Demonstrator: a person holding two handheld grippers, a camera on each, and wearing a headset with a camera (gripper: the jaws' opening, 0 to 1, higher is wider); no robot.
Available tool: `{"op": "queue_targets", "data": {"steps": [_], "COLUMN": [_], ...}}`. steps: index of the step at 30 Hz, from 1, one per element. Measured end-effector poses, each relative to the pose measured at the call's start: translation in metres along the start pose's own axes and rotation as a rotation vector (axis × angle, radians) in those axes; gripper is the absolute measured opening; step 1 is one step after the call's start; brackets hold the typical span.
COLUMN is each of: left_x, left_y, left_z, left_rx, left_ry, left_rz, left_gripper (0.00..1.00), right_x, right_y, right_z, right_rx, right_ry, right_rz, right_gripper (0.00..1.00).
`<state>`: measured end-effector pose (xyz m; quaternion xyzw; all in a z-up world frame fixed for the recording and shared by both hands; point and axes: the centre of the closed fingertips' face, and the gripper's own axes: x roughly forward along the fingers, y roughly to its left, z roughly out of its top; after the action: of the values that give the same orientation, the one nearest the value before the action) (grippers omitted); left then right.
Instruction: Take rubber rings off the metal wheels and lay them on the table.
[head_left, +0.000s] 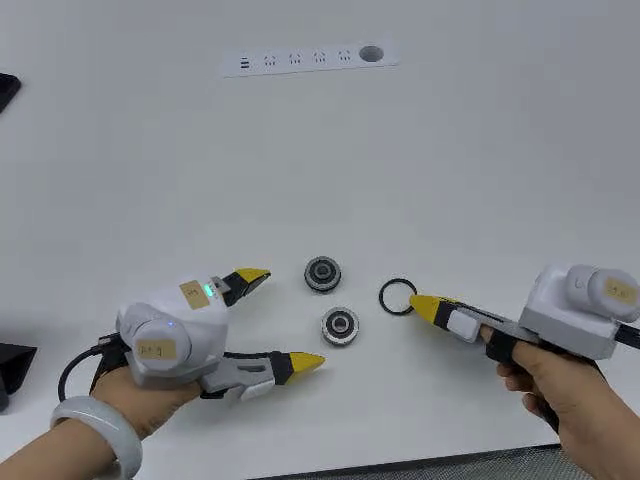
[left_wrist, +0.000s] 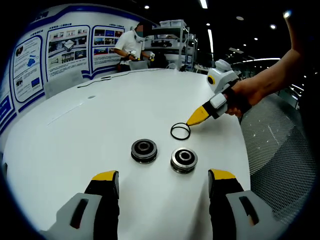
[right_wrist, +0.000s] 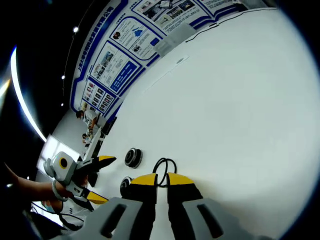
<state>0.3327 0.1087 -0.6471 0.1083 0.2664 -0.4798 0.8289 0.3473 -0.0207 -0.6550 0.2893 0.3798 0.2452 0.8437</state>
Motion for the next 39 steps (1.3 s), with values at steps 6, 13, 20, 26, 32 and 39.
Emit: {"op": "queue_targets", "data": {"steps": [6, 13, 20, 26, 32, 39], "left_x": [0.0, 0.0, 0.003, 0.007, 0.013, 0.02], "left_y": [0.0, 0.002, 0.008, 0.013, 0.017, 0.018], "left_z": [0.001, 0.006, 0.016, 0.023, 0.027, 0.031], "left_rx": [-0.001, -0.018, -0.019, -0.013, -0.005, 0.0], "left_ry": [-0.003, -0.02, -0.036, -0.039, -0.037, -0.036], "left_rz": [-0.001, 0.007, 0.019, 0.027, 0.03, 0.02], "left_gripper": [0.74, 0.7, 0.66, 0.59, 0.54, 0.46], "right_x": [0.0, 0.001, 0.013, 0.024, 0.033, 0.042], "right_y": [-0.003, 0.002, 0.017, 0.028, 0.037, 0.043], "right_z": [-0.001, 0.005, 0.008, 0.007, 0.006, 0.004], "right_rx": [-0.083, -0.09, -0.097, -0.103, -0.113, -0.118], "right_ry": [0.02, 0.006, 0.01, 0.027, 0.045, 0.064], "right_rz": [-0.014, 0.003, 0.044, 0.082, 0.108, 0.128], "right_gripper": [0.12, 0.14, 0.14, 0.14, 0.15, 0.15]}}
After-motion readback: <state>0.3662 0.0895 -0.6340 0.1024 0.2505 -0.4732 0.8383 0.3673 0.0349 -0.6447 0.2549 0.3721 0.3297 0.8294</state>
